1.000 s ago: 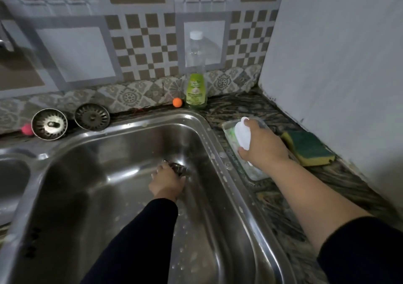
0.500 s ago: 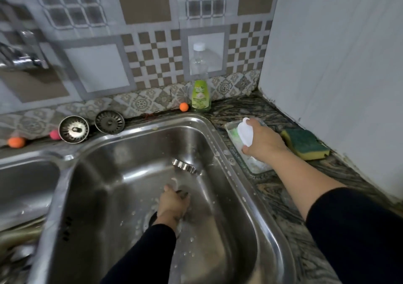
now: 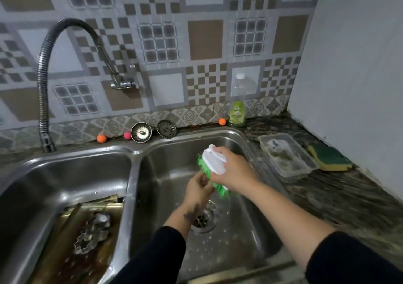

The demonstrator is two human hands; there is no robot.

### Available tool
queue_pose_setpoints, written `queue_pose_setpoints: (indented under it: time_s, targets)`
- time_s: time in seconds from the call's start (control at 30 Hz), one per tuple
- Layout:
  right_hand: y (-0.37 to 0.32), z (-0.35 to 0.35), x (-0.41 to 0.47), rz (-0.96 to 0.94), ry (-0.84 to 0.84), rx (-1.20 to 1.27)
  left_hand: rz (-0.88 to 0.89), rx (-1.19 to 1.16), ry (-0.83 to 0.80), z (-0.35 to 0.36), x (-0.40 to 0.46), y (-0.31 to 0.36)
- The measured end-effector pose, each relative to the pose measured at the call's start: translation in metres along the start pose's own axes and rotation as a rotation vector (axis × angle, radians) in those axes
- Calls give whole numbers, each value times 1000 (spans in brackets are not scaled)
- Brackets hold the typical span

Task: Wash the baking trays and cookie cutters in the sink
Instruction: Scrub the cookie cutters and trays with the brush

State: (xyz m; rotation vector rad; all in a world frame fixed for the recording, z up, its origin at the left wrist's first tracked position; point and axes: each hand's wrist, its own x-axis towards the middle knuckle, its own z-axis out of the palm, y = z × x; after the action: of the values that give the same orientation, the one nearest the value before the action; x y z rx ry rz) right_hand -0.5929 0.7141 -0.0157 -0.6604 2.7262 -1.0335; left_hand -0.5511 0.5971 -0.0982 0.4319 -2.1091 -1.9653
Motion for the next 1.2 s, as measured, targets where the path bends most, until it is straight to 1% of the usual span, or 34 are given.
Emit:
queue_pose_setpoints:
  time_s: [0.07,0.2,0.23,0.3,0.33,0.37,0.43,0.47,0.5,0.57,0.6,0.63,0.67,0.7,0.77,0.8,0.87,0.9,0.93,0.97,1.07,1.1,1.17,1.2]
  targets:
    - [-11,9,5,10,22,31,38,92,-3,-16,-6,2]
    - [-26,17,6,11,-118,27,73,249,85,-61,-13,3]
    - [-30,18,6,5,-115,24,92,284,63,-66,-16,4]
    - [-38,18,8,19,-46,51,136,348,2,-67,-22,6]
    - [-41,19,10,38,-21,61,152,366,-9,-67,-26,8]
    - [-44,19,11,45,-33,60,157,369,5,-71,-27,8]
    - [-52,22,12,11,-138,24,145,317,47,-84,-27,9]
    - [-56,24,11,-8,-177,15,146,305,41,-90,-28,10]
    - [-60,25,12,-14,-181,22,164,306,19,-94,-30,11]
    - [-65,24,15,20,-95,54,217,359,-26,-92,-32,13]
    - [-66,22,17,49,-50,57,237,384,-30,-90,-31,14]
    - [-66,20,18,64,-40,54,244,381,-12,-89,-31,16]
    - [-65,20,18,66,-63,59,222,337,22,-92,-28,16]
    - [-63,21,17,59,-100,77,178,243,53,-98,-26,17]
    - [-63,27,8,39,-138,117,61,-48,73,-111,-23,20]
    - [-63,31,4,21,-126,122,23,-176,31,-115,-22,21]
    - [-66,40,-1,-10,-57,119,21,-324,-102,-113,-21,22]
    - [-68,43,-1,-12,-16,104,40,-392,-141,-110,-21,25]
    - [-70,45,-2,-16,8,78,36,-455,-142,-109,-19,26]
    - [-73,46,-2,-22,1,56,5,-502,-122,-111,-15,28]
    - [-80,42,-2,-37,-135,34,-34,-471,-47,-121,-9,27]
    - [-82,39,-2,-47,-142,-12,-32,-466,-71,-121,-10,27]
    - [-86,36,-1,-61,-72,-146,-7,-440,-144,-117,-13,26]
    - [-87,38,-2,-61,-48,-188,3,-422,-151,-116,-14,26]
